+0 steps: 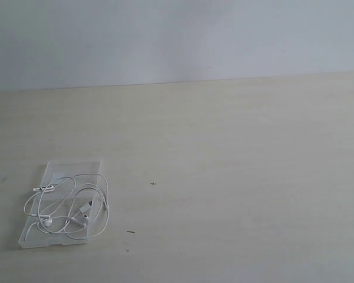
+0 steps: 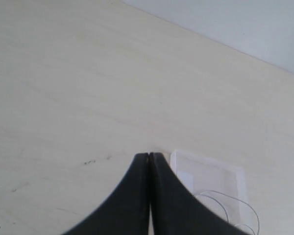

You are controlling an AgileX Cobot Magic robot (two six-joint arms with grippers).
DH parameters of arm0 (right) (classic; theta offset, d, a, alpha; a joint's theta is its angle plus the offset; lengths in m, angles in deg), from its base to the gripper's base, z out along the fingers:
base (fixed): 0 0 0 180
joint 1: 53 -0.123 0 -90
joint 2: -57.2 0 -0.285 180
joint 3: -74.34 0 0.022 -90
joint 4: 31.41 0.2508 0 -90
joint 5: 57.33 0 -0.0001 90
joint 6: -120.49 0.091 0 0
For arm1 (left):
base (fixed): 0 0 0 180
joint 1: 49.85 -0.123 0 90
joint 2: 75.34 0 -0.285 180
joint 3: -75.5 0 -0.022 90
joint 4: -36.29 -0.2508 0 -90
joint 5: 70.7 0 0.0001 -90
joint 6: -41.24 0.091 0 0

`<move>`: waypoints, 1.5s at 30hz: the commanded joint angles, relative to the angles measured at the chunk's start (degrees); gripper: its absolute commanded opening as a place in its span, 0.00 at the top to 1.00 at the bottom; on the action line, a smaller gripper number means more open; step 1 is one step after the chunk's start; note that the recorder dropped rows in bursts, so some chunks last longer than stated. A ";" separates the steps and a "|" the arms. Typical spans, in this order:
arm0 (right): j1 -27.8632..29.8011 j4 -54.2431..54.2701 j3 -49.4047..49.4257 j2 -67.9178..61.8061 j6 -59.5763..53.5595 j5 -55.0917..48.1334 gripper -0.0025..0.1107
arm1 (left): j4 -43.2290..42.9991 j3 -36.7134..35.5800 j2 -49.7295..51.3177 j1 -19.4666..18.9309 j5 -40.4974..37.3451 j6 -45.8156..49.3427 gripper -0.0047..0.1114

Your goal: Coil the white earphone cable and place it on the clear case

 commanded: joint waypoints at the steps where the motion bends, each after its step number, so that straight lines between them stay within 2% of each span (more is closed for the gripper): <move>1: 3.29 1.53 7.63 5.95 0.47 4.10 0.98 | 0.08 -0.33 0.16 -0.03 -0.44 -0.01 0.96; 8: 4.92 3.84 14.78 13.31 0.47 3.98 0.98 | 0.08 -0.33 0.16 -0.03 -0.44 -0.01 0.96; 14: 4.92 5.09 15.65 15.59 1.53 1.97 0.98 | 0.08 -0.33 0.16 -0.03 -0.44 -0.01 0.96; 17: 4.92 8.18 15.65 16.97 -2.01 -2.36 0.98 | 0.08 -0.33 0.16 -0.03 -0.44 -0.01 0.96; 25: 4.92 18.34 15.65 16.97 -16.56 -2.37 0.98 | 0.08 -0.33 0.16 -0.03 -0.33 -0.01 0.96; 34: 4.92 18.05 15.65 16.97 -11.33 -2.37 0.98 | 0.08 -0.33 0.16 -0.03 -0.33 -0.01 0.96; 45: 4.92 18.05 15.65 16.97 -11.33 -2.37 0.98 | 0.08 -0.33 0.16 -0.03 -0.33 -0.01 0.96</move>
